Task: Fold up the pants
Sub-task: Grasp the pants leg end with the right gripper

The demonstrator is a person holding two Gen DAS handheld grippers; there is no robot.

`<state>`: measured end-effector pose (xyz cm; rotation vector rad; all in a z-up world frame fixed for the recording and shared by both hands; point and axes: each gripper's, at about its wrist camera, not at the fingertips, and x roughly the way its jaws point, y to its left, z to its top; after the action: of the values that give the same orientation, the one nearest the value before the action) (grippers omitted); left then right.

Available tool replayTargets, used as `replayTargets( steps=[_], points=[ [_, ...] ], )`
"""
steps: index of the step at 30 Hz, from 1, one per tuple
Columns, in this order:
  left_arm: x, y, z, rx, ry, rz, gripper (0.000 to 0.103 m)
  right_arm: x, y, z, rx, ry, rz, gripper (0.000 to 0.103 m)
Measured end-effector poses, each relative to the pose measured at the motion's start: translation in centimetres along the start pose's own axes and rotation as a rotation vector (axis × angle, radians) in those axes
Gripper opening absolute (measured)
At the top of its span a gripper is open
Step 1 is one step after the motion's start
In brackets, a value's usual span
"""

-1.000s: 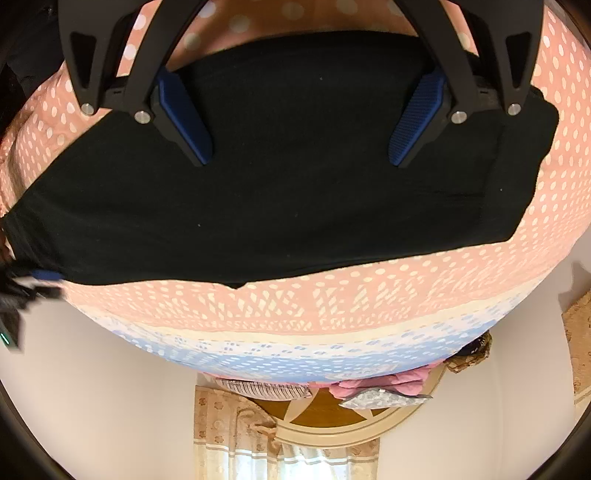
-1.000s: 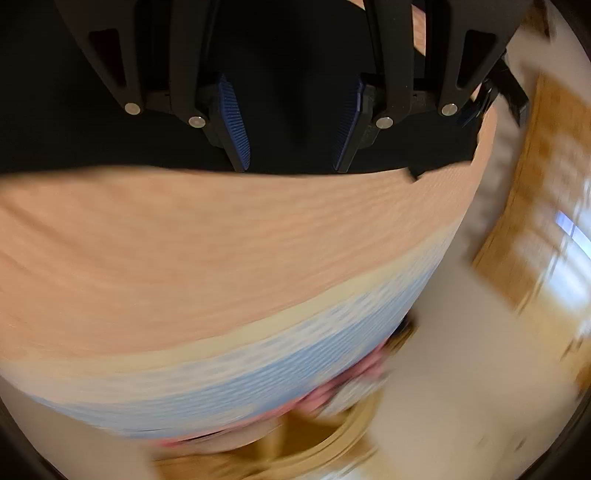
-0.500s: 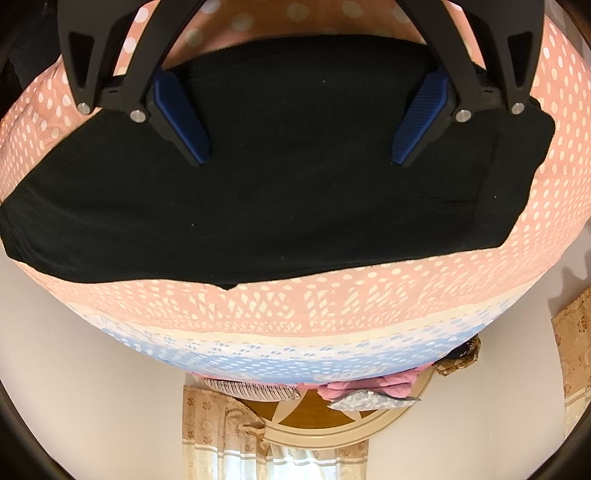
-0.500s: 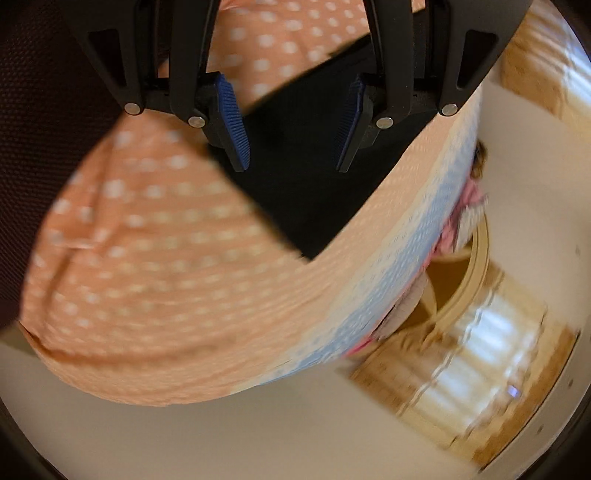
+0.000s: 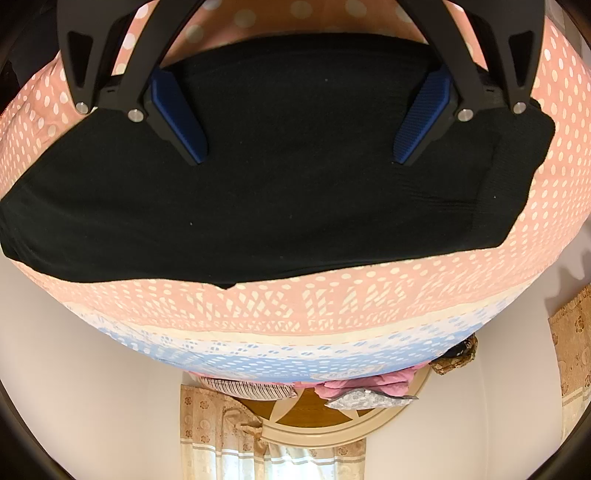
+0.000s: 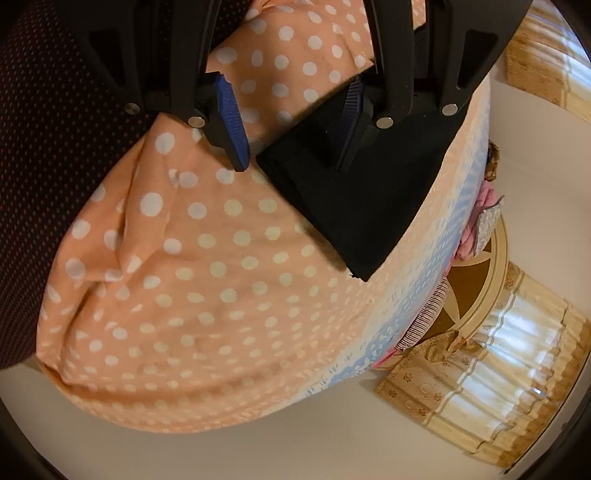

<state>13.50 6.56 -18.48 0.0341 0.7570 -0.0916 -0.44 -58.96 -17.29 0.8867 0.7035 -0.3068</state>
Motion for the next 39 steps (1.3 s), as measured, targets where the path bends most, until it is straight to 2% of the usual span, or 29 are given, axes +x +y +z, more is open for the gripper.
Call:
replayTargets(
  steps=[6, 13, 14, 15, 16, 19, 23, 28, 33, 39],
  points=[
    [0.0, 0.0, 0.0, -0.001, 0.0, 0.0, 0.103, 0.0, 0.1, -0.5, -0.015, -0.03, 0.055, 0.049],
    [0.0, 0.0, 0.0, -0.001, 0.0, 0.0, 0.103, 0.2, 1.3, -0.7, -0.065, -0.066, 0.051, 0.049],
    [0.0, 0.0, 0.0, -0.001, 0.001, 0.0, 0.103, 0.3, 1.3, -0.6, -0.061, -0.065, 0.063, 0.046],
    [0.0, 0.0, 0.0, -0.001, 0.001, -0.001, 0.103, 0.1, 1.4, -0.7, -0.057, -0.064, 0.091, 0.033],
    [0.0, 0.0, 0.0, -0.002, 0.001, -0.002, 0.103, 0.0, 1.4, -0.7, -0.059, -0.068, 0.111, 0.025],
    [0.0, 0.0, 0.0, -0.002, 0.001, -0.001, 0.103, -0.5, 1.4, -0.7, -0.052, -0.087, 0.153, 0.021],
    [0.0, 0.0, 0.0, -0.002, 0.001, -0.001, 0.103, -1.6, 2.5, -0.9, -0.099, -0.128, 0.176, 0.02],
    [0.0, 0.0, 0.0, -0.002, 0.001, -0.001, 0.103, -3.2, 6.1, -1.9, -0.242, -0.186, 0.184, 0.016],
    [0.0, 0.0, -0.1, -0.003, 0.002, -0.003, 0.103, -3.2, 9.4, -3.4, -0.364, -0.183, 0.159, 0.011],
    [0.0, 0.0, -0.2, -0.006, 0.004, -0.006, 0.103, -3.4, 10.7, -4.1, -0.402, -0.18, 0.172, 0.01]
  ],
)
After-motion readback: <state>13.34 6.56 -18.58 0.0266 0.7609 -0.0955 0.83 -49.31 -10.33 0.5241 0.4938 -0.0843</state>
